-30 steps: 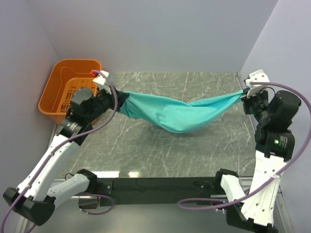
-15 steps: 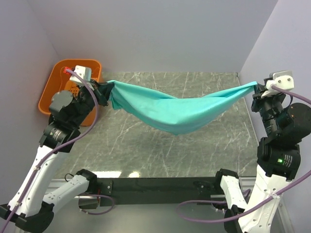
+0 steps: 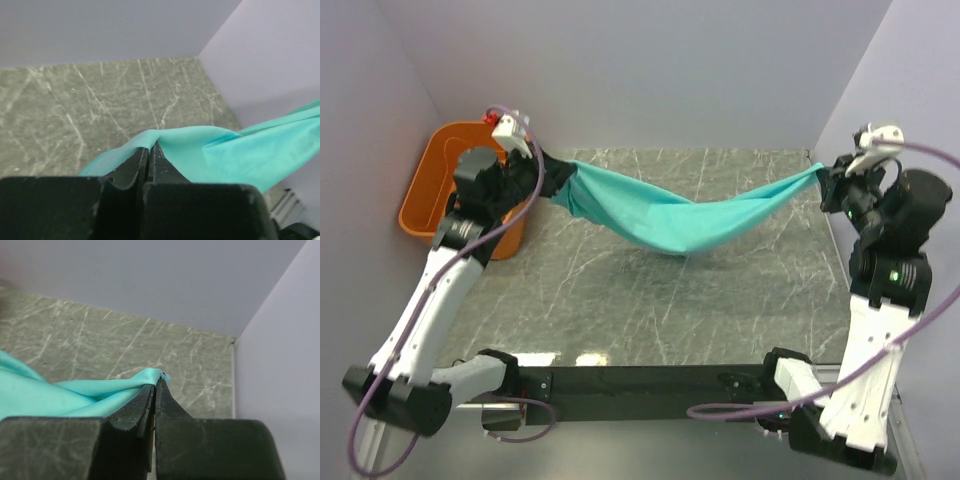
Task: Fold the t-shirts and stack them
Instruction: Flatten the tshirt out
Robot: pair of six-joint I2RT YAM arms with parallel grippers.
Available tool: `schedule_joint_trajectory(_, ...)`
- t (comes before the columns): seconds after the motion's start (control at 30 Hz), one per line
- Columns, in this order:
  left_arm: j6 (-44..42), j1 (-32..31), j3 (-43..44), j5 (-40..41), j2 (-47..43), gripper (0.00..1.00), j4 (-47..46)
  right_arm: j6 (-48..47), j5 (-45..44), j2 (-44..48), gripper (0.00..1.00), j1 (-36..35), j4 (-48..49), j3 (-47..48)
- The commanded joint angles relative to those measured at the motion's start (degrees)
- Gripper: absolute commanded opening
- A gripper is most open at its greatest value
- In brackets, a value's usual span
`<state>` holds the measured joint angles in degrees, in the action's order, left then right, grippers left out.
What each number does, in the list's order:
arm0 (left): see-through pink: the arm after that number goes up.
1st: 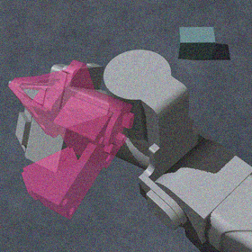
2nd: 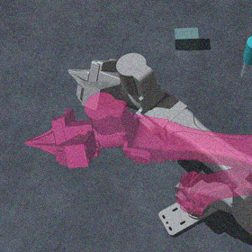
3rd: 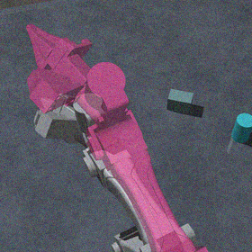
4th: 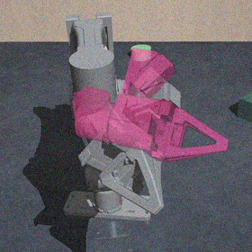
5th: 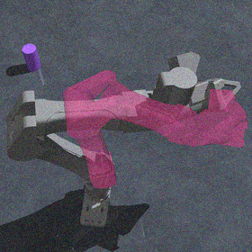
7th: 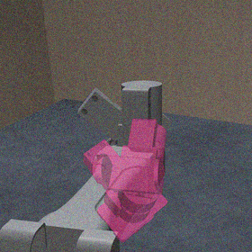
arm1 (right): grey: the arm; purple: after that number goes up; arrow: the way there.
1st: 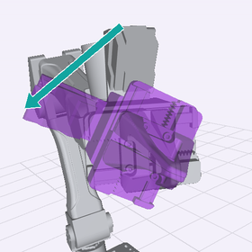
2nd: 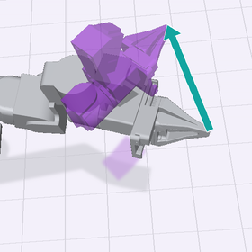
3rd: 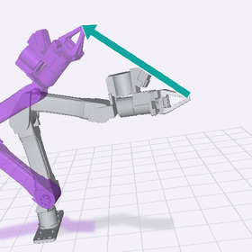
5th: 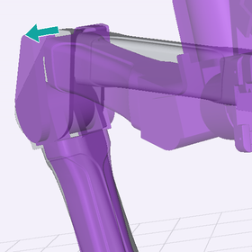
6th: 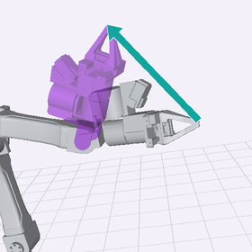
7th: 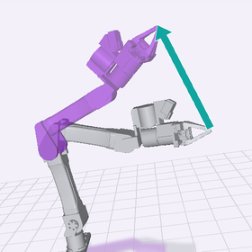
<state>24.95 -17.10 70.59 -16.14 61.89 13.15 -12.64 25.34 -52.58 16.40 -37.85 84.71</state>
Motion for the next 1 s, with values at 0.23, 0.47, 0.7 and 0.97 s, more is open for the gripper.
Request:
schedule_joint_trajectory(0.23,13.1,5.4,23.6,-19.0,12.4,0.01,-12.0,6.5,-0.2,-8.4,0.00,1.1,2.2,19.7)
schedule_joint_trajectory(0.47,13.3,5.9,2.4,-16.1,-0.4,0.01,-10.9,-2.1,-5.0,4.0,0.00,2.7,2.6,3.6)
schedule_joint_trajectory(0.7,19.0,5.8,-30.0,-18.0,-5.5,0.01,-8.6,-19.5,1.8,4.6,0.00,2.9,-12.8,-10.8)
schedule_joint_trajectory(0.97,26.1,3.3,-50.3,-17.9,-13.9,0.52,-7.5,-40.4,1.7,5.6,0.19,2.9,-23.8,-25.3)
